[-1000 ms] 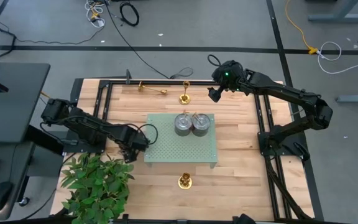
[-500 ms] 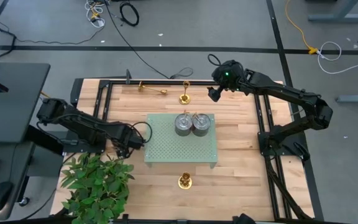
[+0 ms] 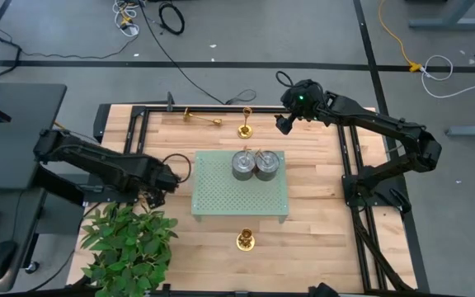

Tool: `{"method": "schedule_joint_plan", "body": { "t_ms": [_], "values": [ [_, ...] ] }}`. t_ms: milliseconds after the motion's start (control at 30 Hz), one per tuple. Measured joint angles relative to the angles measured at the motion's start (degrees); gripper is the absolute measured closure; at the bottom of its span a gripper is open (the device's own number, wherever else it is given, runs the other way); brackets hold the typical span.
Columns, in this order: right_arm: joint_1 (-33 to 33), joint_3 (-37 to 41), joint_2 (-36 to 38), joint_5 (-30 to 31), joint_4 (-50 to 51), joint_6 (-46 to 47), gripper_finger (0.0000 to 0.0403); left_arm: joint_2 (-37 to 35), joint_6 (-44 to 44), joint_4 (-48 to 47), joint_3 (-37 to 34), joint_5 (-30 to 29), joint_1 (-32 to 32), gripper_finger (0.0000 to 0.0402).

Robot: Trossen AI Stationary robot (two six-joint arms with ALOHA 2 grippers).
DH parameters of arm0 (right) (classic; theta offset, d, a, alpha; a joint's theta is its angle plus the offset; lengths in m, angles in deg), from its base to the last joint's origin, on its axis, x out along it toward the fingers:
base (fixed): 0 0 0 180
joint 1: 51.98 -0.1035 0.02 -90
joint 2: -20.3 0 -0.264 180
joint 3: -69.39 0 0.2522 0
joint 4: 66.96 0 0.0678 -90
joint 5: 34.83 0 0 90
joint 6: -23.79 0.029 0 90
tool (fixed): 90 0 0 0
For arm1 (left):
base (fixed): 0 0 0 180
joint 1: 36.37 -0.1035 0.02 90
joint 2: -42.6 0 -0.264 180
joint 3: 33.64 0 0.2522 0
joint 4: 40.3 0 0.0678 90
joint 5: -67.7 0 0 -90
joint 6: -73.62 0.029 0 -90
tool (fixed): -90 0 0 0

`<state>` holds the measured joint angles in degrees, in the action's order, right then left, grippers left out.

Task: Pick & Place candle stick holders
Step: Put the orange scented candle on the shelf

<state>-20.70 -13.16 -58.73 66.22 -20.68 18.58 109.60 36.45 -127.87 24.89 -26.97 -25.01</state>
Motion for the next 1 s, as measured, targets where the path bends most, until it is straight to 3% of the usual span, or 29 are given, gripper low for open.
{"method": "schedule_joint_plan", "body": {
  "t_ms": [167, 367, 600, 1000],
  "values": [
    [0.0, 0.0, 0.0, 0.0, -0.24, 0.0, 0.0003, -0.37, -2.2, -9.57, 7.56, -2.05, -0.61, 0.004],
    [0.01, 0.0, 0.0, -0.02, -0.49, 0.0, 0.0003, 0.24, 1.72, -9.2, 17.77, -2.57, -2.79, 0.004],
    [0.0, 0.0, 0.0, -0.13, -0.4, 0.09, 0.0003, 1.88, 6.07, -12.29, 29.89, -3.08, -10.19, 0.004],
    [0.01, 0.0, 0.0, -0.12, -0.36, -0.2, 0.0003, 17.0, 23.39, -12.11, 44.78, 4.29, -21.25, 0.004]
  ]
}}
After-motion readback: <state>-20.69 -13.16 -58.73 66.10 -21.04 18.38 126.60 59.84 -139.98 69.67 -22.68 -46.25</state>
